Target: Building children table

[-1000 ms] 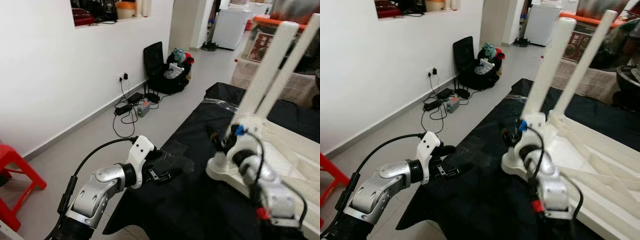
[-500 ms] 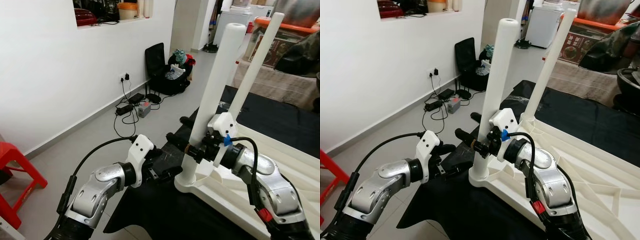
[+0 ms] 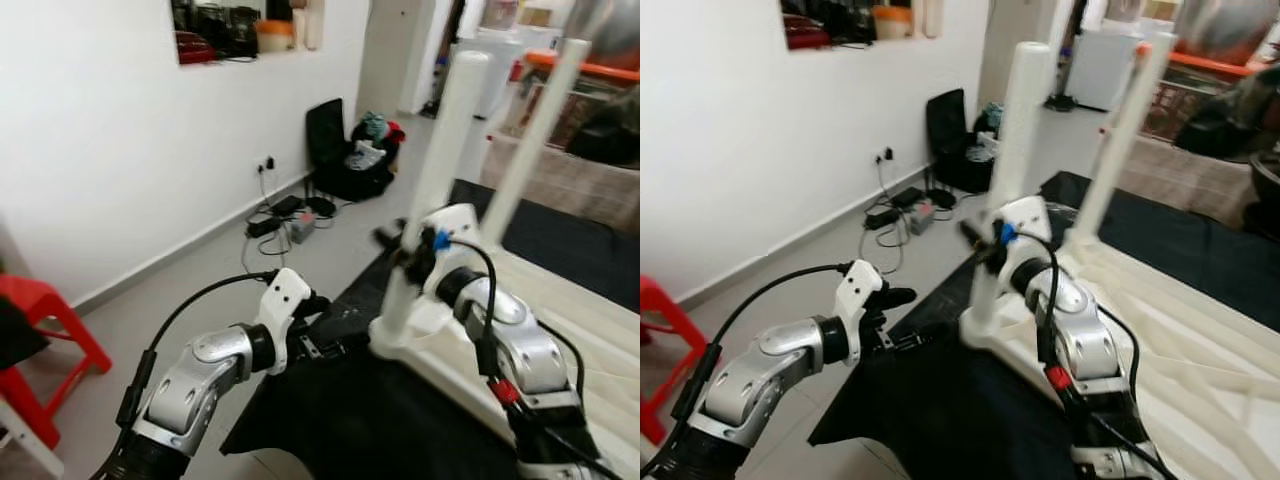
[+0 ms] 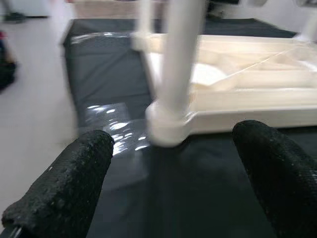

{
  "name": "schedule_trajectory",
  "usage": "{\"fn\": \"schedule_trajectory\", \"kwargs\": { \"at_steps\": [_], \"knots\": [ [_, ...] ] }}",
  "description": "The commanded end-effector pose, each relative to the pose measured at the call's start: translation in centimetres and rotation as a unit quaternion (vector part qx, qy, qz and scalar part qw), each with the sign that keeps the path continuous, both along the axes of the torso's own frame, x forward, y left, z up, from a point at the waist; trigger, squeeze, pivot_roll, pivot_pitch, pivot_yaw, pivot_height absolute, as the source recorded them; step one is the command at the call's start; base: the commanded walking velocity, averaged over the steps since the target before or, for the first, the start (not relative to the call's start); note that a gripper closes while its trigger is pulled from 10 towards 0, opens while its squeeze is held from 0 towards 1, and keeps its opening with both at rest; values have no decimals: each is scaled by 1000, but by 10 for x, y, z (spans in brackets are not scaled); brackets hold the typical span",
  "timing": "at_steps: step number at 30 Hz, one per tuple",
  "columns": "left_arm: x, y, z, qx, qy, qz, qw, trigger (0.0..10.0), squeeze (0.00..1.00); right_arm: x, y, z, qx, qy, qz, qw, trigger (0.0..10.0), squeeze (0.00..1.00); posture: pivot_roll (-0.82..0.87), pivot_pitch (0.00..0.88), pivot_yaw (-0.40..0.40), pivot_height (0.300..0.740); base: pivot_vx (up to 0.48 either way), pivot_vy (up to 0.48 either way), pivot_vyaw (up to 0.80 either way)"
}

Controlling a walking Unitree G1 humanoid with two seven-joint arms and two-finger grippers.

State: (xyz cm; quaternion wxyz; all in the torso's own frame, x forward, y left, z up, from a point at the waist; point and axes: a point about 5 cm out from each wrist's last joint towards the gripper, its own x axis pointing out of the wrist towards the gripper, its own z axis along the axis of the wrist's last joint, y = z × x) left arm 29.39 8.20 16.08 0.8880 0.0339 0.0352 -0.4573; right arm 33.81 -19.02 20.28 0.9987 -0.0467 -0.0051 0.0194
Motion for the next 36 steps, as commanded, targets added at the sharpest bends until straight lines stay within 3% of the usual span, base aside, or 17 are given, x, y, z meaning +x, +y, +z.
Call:
{"fn": "schedule_trajectory", "kwargs": {
  "at_steps": [1, 7, 8, 10, 11, 12, 14, 15, 16, 22, 24, 27, 28, 29, 32, 33, 36],
  "knots": [
    [-1, 0, -3, 5, 6, -3, 1000, 10000, 0, -11, -32, -38, -21, 91, -145, 985, 0, 0, 79, 0, -84, 740, 0, 0, 0],
    [0, 0, -2, 5, 5, -2, 1000, 10000, 0, -21, -5, -47, 6, 107, -129, 986, 0, 0, 81, 0, -83, 740, 0, 0, 0],
    [-1, 0, -3, 6, 5, -3, 1000, 10000, 0, -23, 9, -46, 25, 99, -93, 990, 9137, 0, 77, 0, -80, 740, 0, 0, 0],
    [-1, -1, -3, 6, 6, -4, 1000, 10000, 0, -23, 20, -44, 36, 88, -63, 993, 10000, 75, 76, 0, -80, 740, 0, 0, 0],
    [-1, -1, -3, 7, 6, -5, 1000, 10000, 0, -22, 25, -40, 42, 73, -42, 996, 10000, 75, 77, 0, -80, 740, 0, 0, 0],
    [-1, -1, -3, 7, 6, -6, 1000, 10000, 0, -20, 28, -33, 53, 53, -29, 997, 10000, 710, 77, 0, -82, 740, 0, 0, 0],
    [-1, 0, -3, 6, 6, -6, 1000, 10000, 0, -19, 30, -28, 58, 42, -23, 997, 10000, 710, 77, 0, -82, 740, 0, 0, 0],
    [0, 0, -3, 6, 6, -5, 1000, 10000, 0, -17, 32, -20, 60, 25, -9, 998, 10000, 282, 77, 0, -83, 740, 0, 0, 0],
    [0, 0, -3, 5, 6, -5, 1000, 10000, 0, -14, 34, -9, 59, 3, 21, 998, 10000, 0, 77, 0, -85, 740, 0, 0, 0],
    [-1, -1, -4, 4, 6, -6, 1000, 10000, 0, -19, 46, 20, 44, -59, 193, 978, 10000, 0, 85, 0, -93, 740, 0, 0, 0],
    [-1, -1, -4, 4, 5, -5, 1000, 10000, 0, -35, 58, 22, 18, -65, 316, 946, 10000, 0, 91, 0, -97, 740, 0, 0, 0],
    [0, 0, -4, 5, 5, -2, 1000, 10000, 0, -53, 67, 18, -12, -59, 414, 908, 6902, 0, 96, 0, -102, 740, 0, 0, 0],
    [0, 0, -4, 5, 5, -1, 1000, 10000, 0, -60, 70, 14, -18, -50, 448, 893, 3961, 0, 96, 0, -102, 740, 0, 0, 0],
    [0, 0, -5, 5, 5, -1, 1000, 10000, 0, -64, 71, 10, -24, -44, 469, 882, 2863, 0, 96, 0, -102, 740, 0, 0, 0],
    [-1, 1, -5, 5, 5, -1, 1000, 10000, 0, -65, 71, 7, -26, -39, 476, 878, 2039, 0, 96, 0, -102, 740, 0, 0, 0],
    [-1, 0, -5, 6, 6, -2, 1000, 10000, 0, -62, 69, 5, -18, -44, 460, 887, 0, 0, 95, 0, -100, 740, 0, 0, 0],
    [-2, -1, -6, 7, 6, -2, 1000, 10000, 0, -52, 64, 1, -13, -40, 417, 908, 0, 0, 93, 0, -98, 740, 0, 0, 0]
  ]
}}
